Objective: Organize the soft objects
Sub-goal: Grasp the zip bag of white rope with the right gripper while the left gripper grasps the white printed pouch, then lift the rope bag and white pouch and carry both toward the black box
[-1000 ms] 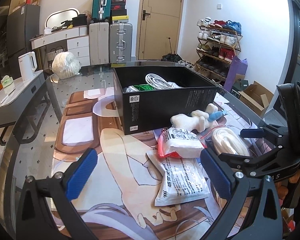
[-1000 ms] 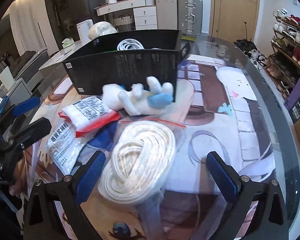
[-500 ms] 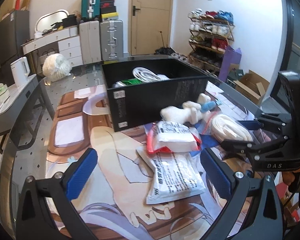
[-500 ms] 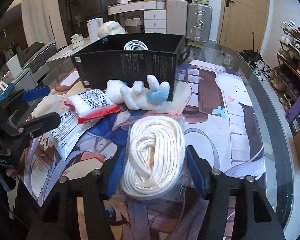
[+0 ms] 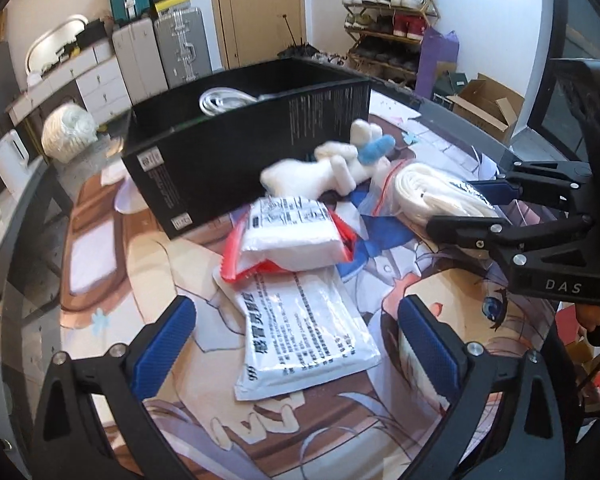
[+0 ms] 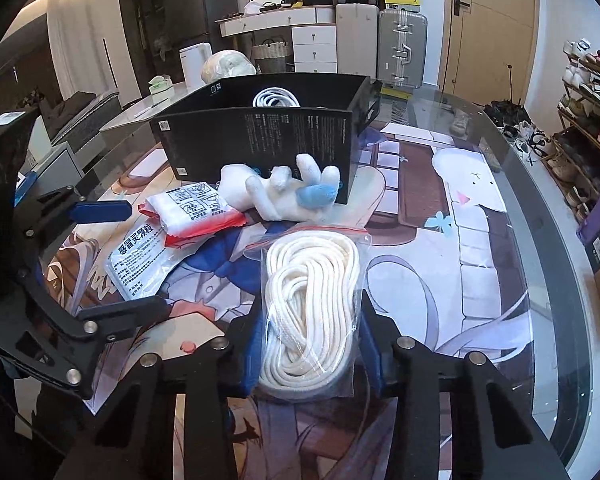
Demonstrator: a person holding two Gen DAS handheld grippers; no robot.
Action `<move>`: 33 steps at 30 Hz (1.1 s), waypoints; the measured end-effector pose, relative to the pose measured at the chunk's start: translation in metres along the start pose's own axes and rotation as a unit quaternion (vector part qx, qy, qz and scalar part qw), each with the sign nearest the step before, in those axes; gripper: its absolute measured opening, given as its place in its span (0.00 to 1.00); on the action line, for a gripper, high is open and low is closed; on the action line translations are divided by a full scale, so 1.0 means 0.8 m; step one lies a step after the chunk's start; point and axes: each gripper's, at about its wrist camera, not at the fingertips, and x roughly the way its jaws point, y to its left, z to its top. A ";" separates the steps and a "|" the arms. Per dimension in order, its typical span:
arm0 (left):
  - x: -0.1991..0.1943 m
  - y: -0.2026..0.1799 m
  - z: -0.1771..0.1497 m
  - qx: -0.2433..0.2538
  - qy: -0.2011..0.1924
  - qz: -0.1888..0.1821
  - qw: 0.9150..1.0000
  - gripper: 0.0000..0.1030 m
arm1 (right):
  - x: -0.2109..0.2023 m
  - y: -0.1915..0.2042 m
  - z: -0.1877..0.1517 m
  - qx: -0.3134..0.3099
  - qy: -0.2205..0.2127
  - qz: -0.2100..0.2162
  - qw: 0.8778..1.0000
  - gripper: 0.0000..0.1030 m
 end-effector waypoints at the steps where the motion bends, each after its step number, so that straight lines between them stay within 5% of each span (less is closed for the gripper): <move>1: 0.003 -0.001 -0.001 -0.002 0.009 -0.010 1.000 0.92 | 0.000 0.000 0.000 0.001 0.000 0.001 1.000 0.40; 6: -0.003 -0.005 -0.010 -0.006 -0.010 -0.014 1.000 0.83 | -0.001 0.000 0.000 0.001 0.000 0.003 1.000 0.40; 11: -0.011 -0.008 -0.014 -0.001 -0.022 -0.014 1.000 0.57 | -0.003 0.001 0.000 0.002 -0.003 0.005 1.000 0.40; 33: -0.038 0.010 -0.041 -0.028 -0.049 -0.015 0.998 0.38 | -0.011 0.009 0.001 -0.010 -0.013 0.008 1.000 0.37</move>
